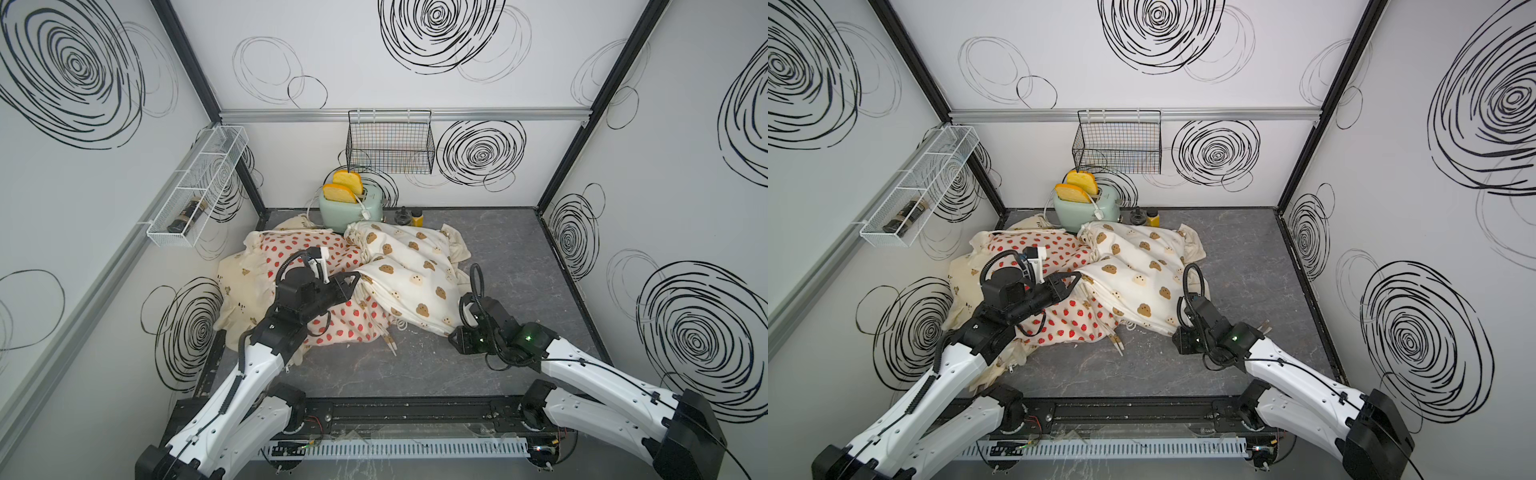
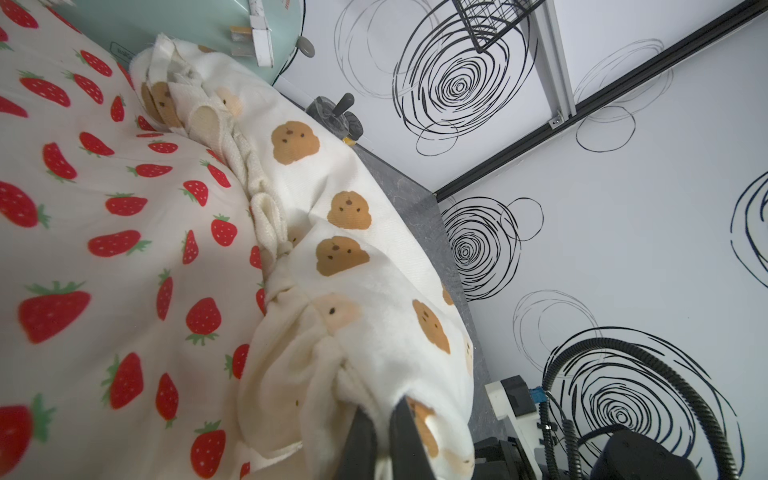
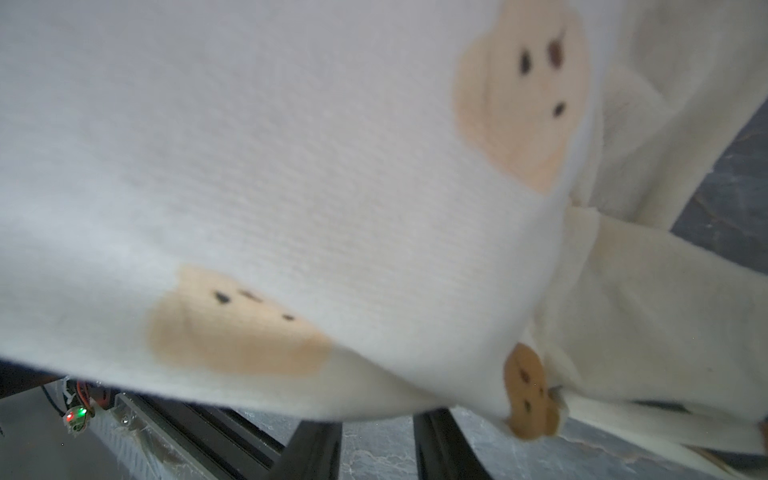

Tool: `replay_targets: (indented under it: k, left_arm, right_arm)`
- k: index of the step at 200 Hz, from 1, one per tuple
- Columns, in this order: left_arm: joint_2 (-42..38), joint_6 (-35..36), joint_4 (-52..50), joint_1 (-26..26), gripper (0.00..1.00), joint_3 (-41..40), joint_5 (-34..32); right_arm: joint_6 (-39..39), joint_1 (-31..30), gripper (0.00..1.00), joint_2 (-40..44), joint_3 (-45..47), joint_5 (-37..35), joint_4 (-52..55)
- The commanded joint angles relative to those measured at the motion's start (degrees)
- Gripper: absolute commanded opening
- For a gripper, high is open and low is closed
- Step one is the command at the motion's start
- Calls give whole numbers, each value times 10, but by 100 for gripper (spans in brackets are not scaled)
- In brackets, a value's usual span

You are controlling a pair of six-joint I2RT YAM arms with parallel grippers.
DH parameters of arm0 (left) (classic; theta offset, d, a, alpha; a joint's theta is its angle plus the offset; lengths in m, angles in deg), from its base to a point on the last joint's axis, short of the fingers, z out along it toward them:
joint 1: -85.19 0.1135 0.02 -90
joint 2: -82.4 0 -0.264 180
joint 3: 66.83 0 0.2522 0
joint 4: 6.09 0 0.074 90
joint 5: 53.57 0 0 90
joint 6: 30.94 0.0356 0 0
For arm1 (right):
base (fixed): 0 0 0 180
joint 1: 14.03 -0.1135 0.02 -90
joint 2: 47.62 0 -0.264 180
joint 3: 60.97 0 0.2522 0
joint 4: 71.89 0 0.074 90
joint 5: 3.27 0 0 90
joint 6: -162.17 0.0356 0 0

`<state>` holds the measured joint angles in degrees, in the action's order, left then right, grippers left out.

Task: Zip up pillowcases
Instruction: Zip the zipper on the pillowcase.

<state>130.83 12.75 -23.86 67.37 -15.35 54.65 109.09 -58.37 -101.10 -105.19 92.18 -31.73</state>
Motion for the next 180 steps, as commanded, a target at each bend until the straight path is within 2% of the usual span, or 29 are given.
replay_targets:
  k: [1, 128, 148, 180]
  left_arm:
    - [-3, 0, 38, 2, 0, 3, -2]
    - [1, 0, 40, 1, 0, 1, -2]
    - [3, -1, 43, 1, 0, 1, -1]
    - [-3, -3, 42, 1, 0, 0, -13]
  right_arm:
    - [-14, 5, 31, 6, 9, 8, -28]
    - [-15, 8, 11, 3, 15, 15, -47]
    - [-15, 8, 5, 6, 17, 18, -51]
    - [8, 18, 2, -1, 7, -2, -10]
